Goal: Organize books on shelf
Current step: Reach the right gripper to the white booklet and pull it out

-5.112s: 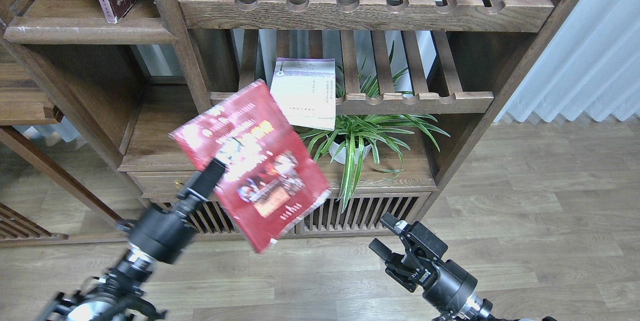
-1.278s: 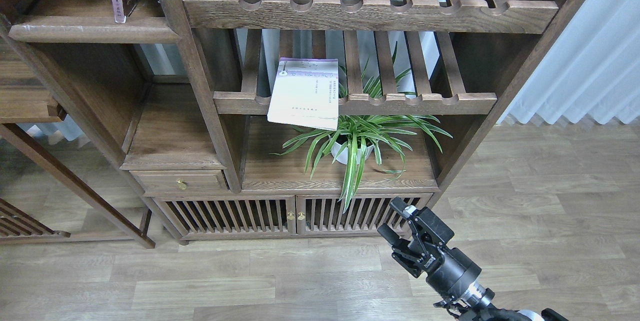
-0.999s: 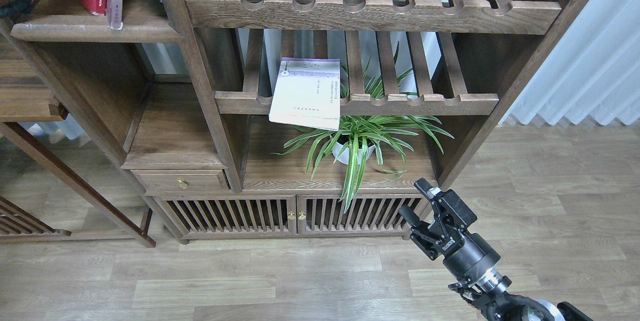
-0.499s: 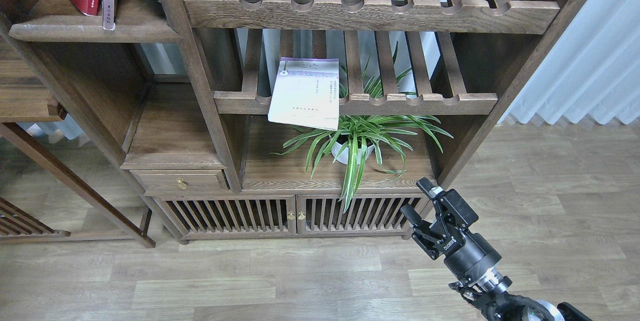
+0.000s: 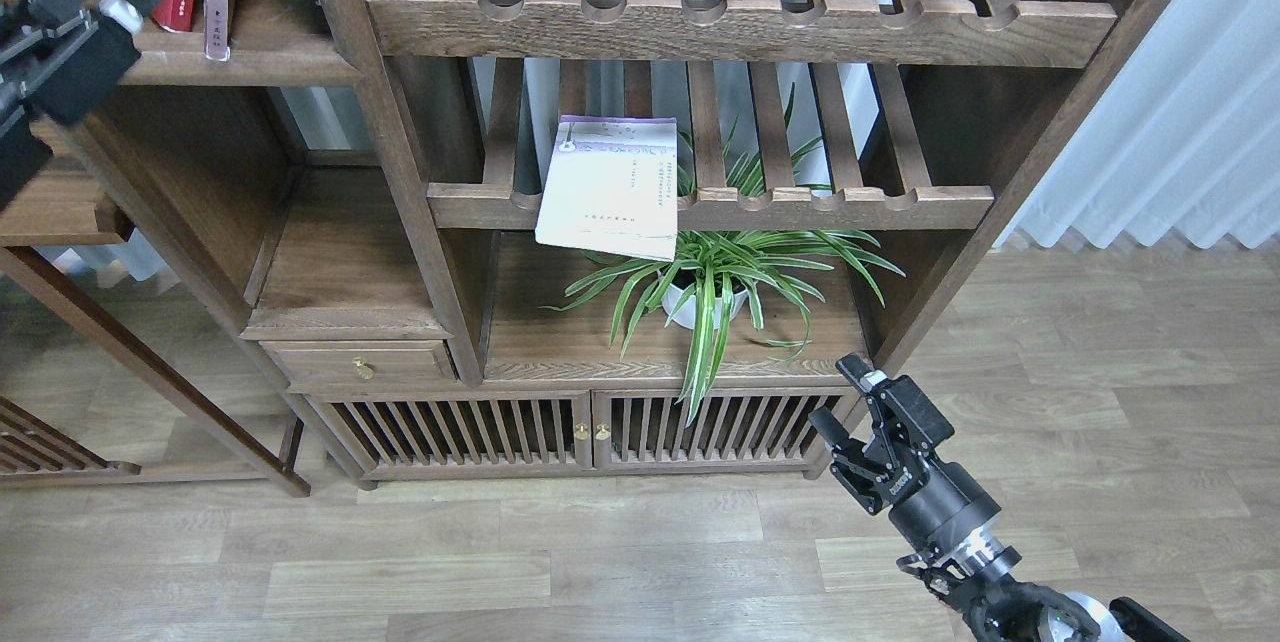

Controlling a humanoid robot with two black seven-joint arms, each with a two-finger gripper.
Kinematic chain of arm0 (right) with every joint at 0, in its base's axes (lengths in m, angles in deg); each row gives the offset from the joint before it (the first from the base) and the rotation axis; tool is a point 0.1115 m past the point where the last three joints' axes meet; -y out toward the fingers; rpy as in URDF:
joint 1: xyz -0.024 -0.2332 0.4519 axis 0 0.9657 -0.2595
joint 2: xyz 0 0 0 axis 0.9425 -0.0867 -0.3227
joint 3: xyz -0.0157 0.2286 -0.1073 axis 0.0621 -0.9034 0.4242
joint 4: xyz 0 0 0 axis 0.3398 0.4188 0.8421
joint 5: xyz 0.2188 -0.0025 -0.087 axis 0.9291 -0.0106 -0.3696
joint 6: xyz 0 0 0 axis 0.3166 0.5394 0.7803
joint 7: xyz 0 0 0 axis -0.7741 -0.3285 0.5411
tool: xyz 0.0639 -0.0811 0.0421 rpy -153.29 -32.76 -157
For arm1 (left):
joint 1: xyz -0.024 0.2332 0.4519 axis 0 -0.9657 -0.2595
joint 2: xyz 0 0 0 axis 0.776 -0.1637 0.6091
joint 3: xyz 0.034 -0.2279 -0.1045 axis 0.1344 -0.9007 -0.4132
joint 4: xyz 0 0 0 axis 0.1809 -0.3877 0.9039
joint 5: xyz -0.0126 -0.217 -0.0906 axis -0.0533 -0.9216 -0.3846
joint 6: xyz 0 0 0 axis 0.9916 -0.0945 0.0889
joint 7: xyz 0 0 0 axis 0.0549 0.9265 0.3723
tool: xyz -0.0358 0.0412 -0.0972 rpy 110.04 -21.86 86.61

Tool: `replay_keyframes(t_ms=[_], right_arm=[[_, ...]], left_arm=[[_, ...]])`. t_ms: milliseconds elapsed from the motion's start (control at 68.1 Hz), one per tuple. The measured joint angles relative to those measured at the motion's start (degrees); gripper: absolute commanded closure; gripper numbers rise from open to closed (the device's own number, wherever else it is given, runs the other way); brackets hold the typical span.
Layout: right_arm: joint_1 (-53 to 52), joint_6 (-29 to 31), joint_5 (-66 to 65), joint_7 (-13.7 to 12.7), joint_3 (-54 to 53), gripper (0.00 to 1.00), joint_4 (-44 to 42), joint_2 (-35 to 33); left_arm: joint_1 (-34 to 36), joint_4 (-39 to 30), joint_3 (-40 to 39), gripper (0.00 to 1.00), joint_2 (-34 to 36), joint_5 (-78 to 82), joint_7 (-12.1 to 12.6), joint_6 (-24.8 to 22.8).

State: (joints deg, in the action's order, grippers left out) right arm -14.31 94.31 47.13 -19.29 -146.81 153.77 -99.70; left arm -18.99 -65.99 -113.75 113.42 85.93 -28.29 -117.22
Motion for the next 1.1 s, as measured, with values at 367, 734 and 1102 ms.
replay_keyframes(t_ms=[367, 734, 1102], right_arm=[[-7.8, 0.0, -8.9, -0.4, 0.4, 0.0, -8.1, 6.4], [-21.1, -1.8, -16.6, -0.3, 0.7, 0.0, -14.2, 19.9], [-32.0, -14.9, -17.9, 1.3, 8.7, 0.0, -25.6, 20.4]], left_arm=[[-13.3, 1.8, 0.0, 0.0, -7.2, -2.1, 0.4, 0.0], [-22.2, 8.6, 1.6, 0.0, -7.5, -1.8, 1.8, 0.0], [-24.2, 12.7, 1.8, 0.0, -7.3, -2.1, 1.4, 0.0]])
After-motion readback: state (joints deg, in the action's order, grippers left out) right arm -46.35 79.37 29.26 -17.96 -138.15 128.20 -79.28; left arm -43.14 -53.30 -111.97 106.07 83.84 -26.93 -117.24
